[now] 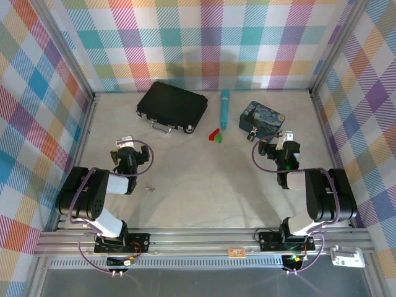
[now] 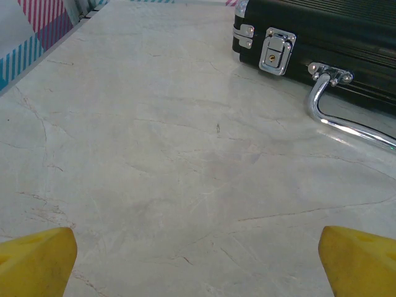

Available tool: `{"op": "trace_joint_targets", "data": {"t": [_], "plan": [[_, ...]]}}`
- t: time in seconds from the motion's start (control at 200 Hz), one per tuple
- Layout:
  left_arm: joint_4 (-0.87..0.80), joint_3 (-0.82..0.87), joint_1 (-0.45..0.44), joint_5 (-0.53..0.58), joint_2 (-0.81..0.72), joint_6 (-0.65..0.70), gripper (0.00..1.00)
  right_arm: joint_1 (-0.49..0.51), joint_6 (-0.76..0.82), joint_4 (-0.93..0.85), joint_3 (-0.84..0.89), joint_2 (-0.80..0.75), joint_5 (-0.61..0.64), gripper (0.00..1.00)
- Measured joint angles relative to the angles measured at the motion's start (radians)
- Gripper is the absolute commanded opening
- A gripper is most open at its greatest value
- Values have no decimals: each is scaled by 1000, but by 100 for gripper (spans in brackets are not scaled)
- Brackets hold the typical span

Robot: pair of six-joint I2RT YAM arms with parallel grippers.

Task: Unlock a padlock with a key

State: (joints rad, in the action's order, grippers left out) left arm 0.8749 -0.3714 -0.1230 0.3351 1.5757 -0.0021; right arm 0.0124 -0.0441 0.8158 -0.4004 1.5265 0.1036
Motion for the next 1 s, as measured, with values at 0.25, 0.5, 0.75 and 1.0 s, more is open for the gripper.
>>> {"op": "trace_joint_targets", "data": {"t": [0.25,0.5,0.75,1.0], "plan": [[0,0,0,0,0,0,100,0,0,0,0,0,0,99],[-2,-1,2,-8,0,0,100,0,0,0,0,0,0,99],[-8,-7,9,-28,0,-1,99,0,0,0,0,0,0,99],[-13,-7,8,-27,-5,0,100,0,0,-18,0,-14,0,99]]}}
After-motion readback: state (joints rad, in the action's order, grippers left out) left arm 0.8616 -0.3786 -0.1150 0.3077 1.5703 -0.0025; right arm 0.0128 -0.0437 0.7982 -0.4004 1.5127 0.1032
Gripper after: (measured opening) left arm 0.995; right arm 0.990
